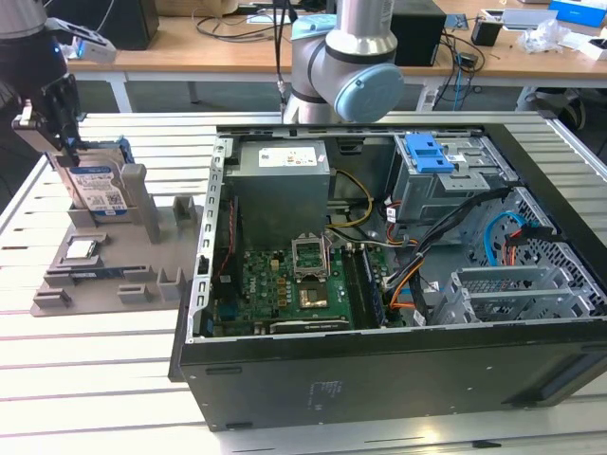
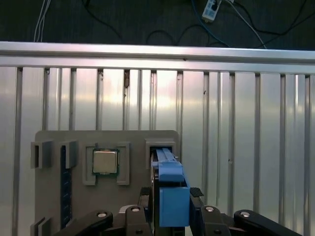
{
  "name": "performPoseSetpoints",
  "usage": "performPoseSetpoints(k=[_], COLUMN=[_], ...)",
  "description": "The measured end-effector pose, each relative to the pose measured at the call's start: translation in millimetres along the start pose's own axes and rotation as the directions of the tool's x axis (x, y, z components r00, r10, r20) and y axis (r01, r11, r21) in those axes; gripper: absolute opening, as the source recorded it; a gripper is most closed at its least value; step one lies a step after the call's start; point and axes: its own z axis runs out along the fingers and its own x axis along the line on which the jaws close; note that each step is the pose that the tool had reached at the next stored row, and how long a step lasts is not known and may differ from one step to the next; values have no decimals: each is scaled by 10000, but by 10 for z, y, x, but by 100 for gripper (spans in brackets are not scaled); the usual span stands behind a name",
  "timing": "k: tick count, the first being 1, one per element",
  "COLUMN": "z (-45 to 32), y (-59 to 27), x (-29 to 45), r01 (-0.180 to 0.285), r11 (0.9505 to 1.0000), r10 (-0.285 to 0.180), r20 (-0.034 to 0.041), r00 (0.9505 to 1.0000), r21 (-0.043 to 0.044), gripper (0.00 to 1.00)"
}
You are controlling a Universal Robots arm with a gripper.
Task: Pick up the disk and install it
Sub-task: 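Pick up the disk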
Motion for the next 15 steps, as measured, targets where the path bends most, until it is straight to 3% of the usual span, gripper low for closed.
performPoseSetpoints(k=[15], z=[143], y=[-5], x=[4], r01=[19], r11=[10000], r10=[-19], r20=[-2], r00=[10000], r21=[-3], gripper=[42])
